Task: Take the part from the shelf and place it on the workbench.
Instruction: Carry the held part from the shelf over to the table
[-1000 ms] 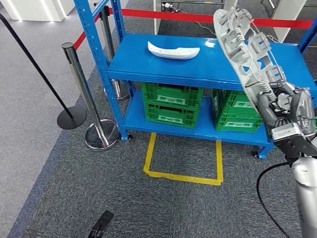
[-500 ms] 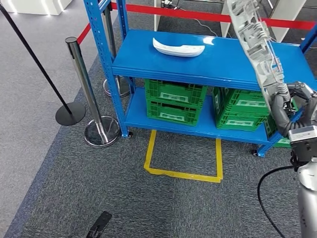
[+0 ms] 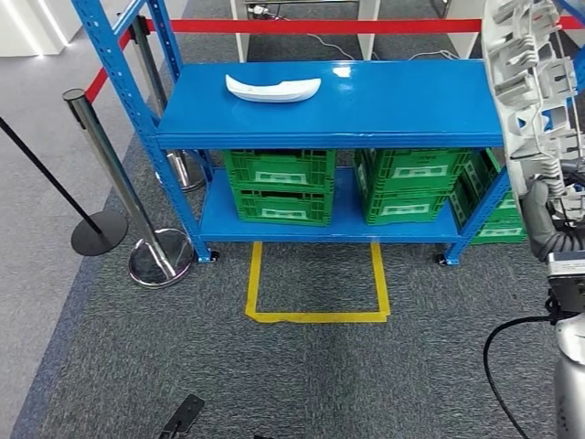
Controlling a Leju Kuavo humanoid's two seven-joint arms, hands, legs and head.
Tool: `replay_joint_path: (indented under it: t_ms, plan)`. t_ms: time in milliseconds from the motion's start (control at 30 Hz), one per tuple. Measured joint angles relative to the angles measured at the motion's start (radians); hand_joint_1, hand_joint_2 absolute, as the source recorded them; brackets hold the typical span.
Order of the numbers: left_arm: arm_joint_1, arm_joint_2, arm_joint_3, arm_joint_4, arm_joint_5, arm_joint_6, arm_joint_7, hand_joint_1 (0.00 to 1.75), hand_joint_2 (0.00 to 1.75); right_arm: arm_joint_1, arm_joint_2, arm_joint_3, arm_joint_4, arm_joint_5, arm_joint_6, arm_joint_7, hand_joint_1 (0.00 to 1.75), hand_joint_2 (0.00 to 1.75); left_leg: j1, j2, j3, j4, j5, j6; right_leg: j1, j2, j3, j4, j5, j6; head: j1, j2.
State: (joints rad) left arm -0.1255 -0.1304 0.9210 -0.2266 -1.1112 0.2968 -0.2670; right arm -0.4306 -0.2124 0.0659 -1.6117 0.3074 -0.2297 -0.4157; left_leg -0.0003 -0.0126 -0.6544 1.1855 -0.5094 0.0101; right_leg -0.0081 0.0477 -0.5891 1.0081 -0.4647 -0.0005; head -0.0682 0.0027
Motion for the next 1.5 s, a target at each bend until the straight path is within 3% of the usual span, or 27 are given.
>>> replay_joint_path:
  t_ms: [67, 133, 200, 267, 333, 367, 400, 433, 467, 533, 600, 667, 767, 867, 933, 1000, 1033, 1100, 1167, 1233, 1267, 1333, 1367, 1433, 1467, 1500]
  plan:
    - [0.000, 0.003, 0.002, 0.000, 0.000, 0.000, 0.000, 0.00, 1.75, 0.005, 0.000, -0.008, -0.011, 0.010, -0.015, 0.001, 1.75, 1.75, 0.001, -0.040, 0.054, -0.117, 0.042, 0.015, 0.001, 0.018, -0.005, 0.002, 0.002, 0.006, 0.001, 0.000]
    - [0.002, 0.006, 0.004, 0.000, 0.000, 0.000, -0.001, 0.00, 1.75, 0.011, 0.000, -0.017, -0.019, 0.015, -0.029, 0.000, 1.75, 1.75, 0.000, -0.053, 0.069, -0.153, 0.042, 0.020, -0.003, 0.035, -0.016, 0.002, 0.009, 0.017, -0.001, 0.000]
    - [0.002, 0.007, 0.005, 0.000, -0.001, 0.000, -0.001, 0.00, 1.75, 0.020, -0.001, -0.025, -0.028, 0.022, -0.038, -0.001, 1.75, 1.75, 0.001, -0.033, 0.071, -0.167, 0.046, 0.023, -0.006, 0.042, -0.026, 0.001, 0.012, 0.029, -0.003, 0.000]
    - [0.000, 0.008, 0.006, 0.000, -0.001, 0.000, -0.002, 0.00, 1.75, 0.027, -0.002, -0.029, -0.037, 0.029, -0.043, -0.004, 1.75, 1.75, 0.006, -0.013, 0.073, -0.180, 0.055, 0.030, -0.004, 0.008, -0.050, 0.040, -0.015, 0.038, 0.003, 0.000]
    - [-0.001, 0.008, 0.007, 0.000, -0.001, 0.000, -0.003, 0.00, 1.75, 0.036, -0.002, -0.030, -0.047, 0.036, -0.051, -0.012, 1.75, 1.75, 0.007, 0.006, 0.072, -0.183, 0.058, 0.033, -0.005, -0.031, -0.103, 0.154, -0.076, 0.045, 0.009, 0.000]
    - [0.000, 0.007, 0.008, 0.000, -0.001, 0.000, -0.003, 0.00, 1.75, 0.042, -0.002, -0.030, -0.053, 0.040, -0.056, -0.016, 1.75, 1.75, 0.007, 0.016, 0.071, -0.183, 0.058, 0.034, -0.006, -0.037, -0.132, 0.219, -0.102, 0.050, 0.010, 0.000]
    - [0.002, 0.007, 0.010, 0.000, -0.001, 0.000, -0.003, 0.00, 1.75, 0.049, -0.002, -0.029, -0.059, 0.044, -0.060, -0.020, 1.75, 1.75, 0.007, 0.027, 0.070, -0.182, 0.058, 0.033, -0.008, -0.040, -0.150, 0.262, -0.113, 0.053, 0.010, 0.000]
    - [0.002, 0.006, 0.011, 0.000, -0.001, 0.000, -0.003, 0.00, 1.75, 0.056, -0.002, -0.029, -0.067, 0.047, -0.064, -0.023, 1.75, 1.75, 0.007, 0.037, 0.070, -0.182, 0.057, 0.033, -0.010, -0.042, -0.152, 0.270, -0.107, 0.056, 0.010, 0.000]
    - [0.002, 0.006, 0.012, 0.000, -0.001, 0.000, -0.003, 0.00, 1.75, 0.062, -0.002, -0.028, -0.075, 0.049, -0.066, -0.024, 1.75, 1.75, 0.008, 0.047, 0.070, -0.181, 0.056, 0.032, -0.012, -0.047, -0.132, 0.236, -0.083, 0.059, 0.010, 0.000]
    - [0.001, 0.006, 0.014, 0.000, -0.001, 0.000, -0.003, 0.00, 1.75, 0.072, -0.001, -0.023, -0.094, 0.053, -0.068, -0.026, 1.75, 1.75, 0.006, 0.063, 0.070, -0.177, 0.052, 0.024, -0.012, -0.077, -0.056, 0.098, -0.027, 0.061, 0.010, 0.000]
    - [0.000, 0.007, 0.015, 0.000, -0.001, 0.000, -0.003, 0.00, 1.75, 0.078, -0.001, -0.019, -0.108, 0.056, -0.071, -0.028, 1.75, 1.75, 0.001, 0.075, 0.068, -0.168, 0.047, 0.015, -0.008, -0.101, -0.005, 0.008, -0.006, 0.053, 0.011, 0.000]
    - [-0.001, 0.007, 0.015, 0.000, -0.001, 0.000, -0.003, 0.00, 1.75, 0.080, 0.000, -0.017, -0.113, 0.057, -0.072, -0.029, 1.75, 1.75, -0.002, 0.079, 0.066, -0.163, 0.045, 0.011, -0.006, -0.100, 0.000, -0.002, -0.007, 0.045, 0.011, 0.000]
    - [0.000, 0.007, 0.015, 0.000, -0.001, 0.000, -0.003, 0.00, 1.75, 0.080, 0.000, -0.017, -0.114, 0.057, -0.072, -0.030, 1.75, 1.75, -0.002, 0.079, 0.066, -0.163, 0.045, 0.011, -0.006, -0.099, 0.000, -0.002, -0.007, 0.044, 0.010, 0.000]
    - [0.000, 0.008, 0.016, 0.000, -0.001, 0.000, -0.003, 0.00, 1.75, 0.088, 0.000, -0.015, -0.126, 0.063, -0.074, -0.035, 1.75, 1.75, -0.001, 0.082, 0.067, -0.161, 0.041, 0.003, -0.007, -0.086, -0.004, 0.002, -0.006, 0.035, 0.009, 0.000]
    - [0.000, 0.008, 0.016, 0.000, -0.004, 0.000, -0.002, 0.00, 1.75, 0.095, 0.002, 0.006, -0.149, 0.075, -0.064, -0.036, 1.75, 1.75, 0.003, 0.050, 0.013, -0.020, -0.035, -0.008, -0.007, -0.048, -0.008, 0.002, -0.001, 0.017, 0.007, 0.000]
    - [-0.002, 0.007, 0.017, 0.000, -0.007, -0.001, -0.002, 0.00, 1.75, 0.097, 0.004, 0.033, -0.165, 0.088, -0.051, -0.035, 1.75, 1.75, 0.005, 0.017, -0.026, 0.086, -0.075, -0.007, -0.004, -0.005, -0.011, 0.003, 0.004, 0.006, 0.007, 0.000]
    - [-0.003, 0.006, 0.017, 0.000, -0.008, -0.001, -0.002, 0.00, 1.75, 0.098, 0.004, 0.041, -0.167, 0.091, -0.049, -0.035, 1.75, 1.75, 0.004, 0.008, -0.007, 0.044, -0.042, 0.000, -0.002, 0.009, -0.011, 0.004, 0.004, 0.006, 0.007, 0.000]
    - [-0.006, 0.006, 0.017, 0.000, -0.008, -0.001, -0.002, 0.00, 1.75, 0.097, 0.004, 0.052, -0.172, 0.096, -0.047, -0.035, 1.75, 1.75, 0.005, -0.035, 0.051, -0.084, 0.018, 0.015, -0.001, 0.029, -0.013, 0.005, 0.006, 0.009, 0.008, 0.000]
    - [-0.008, 0.006, 0.017, 0.000, -0.009, -0.001, -0.002, 0.00, 1.75, 0.097, 0.004, 0.061, -0.177, 0.099, -0.047, -0.036, 1.75, 1.75, 0.004, -0.062, 0.078, -0.147, 0.032, 0.020, -0.004, 0.048, -0.022, 0.007, 0.011, 0.018, 0.007, 0.000]
    - [-0.009, 0.001, 0.017, 0.000, -0.009, -0.002, -0.001, 0.00, 1.75, 0.101, 0.004, 0.068, -0.184, 0.100, -0.047, -0.036, 1.75, 1.75, 0.005, -0.045, 0.081, -0.161, 0.031, 0.020, -0.007, 0.066, -0.031, 0.004, 0.018, 0.031, 0.004, 0.000]
    - [-0.010, -0.001, 0.017, 0.000, -0.010, -0.003, -0.001, 0.00, 1.75, 0.104, 0.003, 0.072, -0.189, 0.101, -0.047, -0.036, 1.75, 1.75, 0.007, -0.033, 0.082, -0.167, 0.035, 0.022, -0.006, 0.062, -0.037, 0.007, 0.015, 0.036, 0.005, 0.000]
    - [-0.012, -0.005, 0.017, 0.000, -0.012, -0.003, -0.001, 0.00, 1.75, 0.106, 0.001, 0.080, -0.202, 0.102, -0.047, -0.036, 1.75, 1.75, 0.012, -0.010, 0.086, -0.181, 0.043, 0.029, -0.003, 0.020, -0.069, 0.064, -0.022, 0.045, 0.012, 0.000]
    - [-0.012, -0.005, 0.017, 0.000, -0.013, -0.003, -0.001, 0.00, 1.75, 0.108, 0.000, 0.084, -0.208, 0.103, -0.047, -0.036, 1.75, 1.75, 0.011, 0.001, 0.086, -0.182, 0.043, 0.031, -0.002, -0.009, -0.098, 0.122, -0.052, 0.049, 0.015, 0.000]
    - [-0.008, -0.007, 0.017, 0.000, -0.015, -0.003, 0.000, 0.00, 1.75, 0.114, -0.001, 0.091, -0.222, 0.104, -0.047, -0.036, 1.75, 1.75, 0.008, 0.025, 0.086, -0.181, 0.042, 0.033, -0.005, -0.036, -0.154, 0.247, -0.102, 0.057, 0.018, 0.000]
    - [-0.006, -0.007, 0.017, 0.000, -0.016, -0.003, 0.000, 0.00, 1.75, 0.118, -0.001, 0.094, -0.229, 0.105, -0.047, -0.036, 1.75, 1.75, 0.008, 0.037, 0.086, -0.181, 0.041, 0.033, -0.006, -0.041, -0.165, 0.272, -0.104, 0.060, 0.018, 0.000]
    - [-0.005, -0.008, 0.017, 0.000, -0.017, -0.003, 0.000, 0.00, 1.75, 0.120, -0.001, 0.097, -0.235, 0.108, -0.047, -0.035, 1.75, 1.75, 0.008, 0.048, 0.086, -0.181, 0.040, 0.032, -0.007, -0.044, -0.157, 0.258, -0.088, 0.062, 0.019, 0.000]
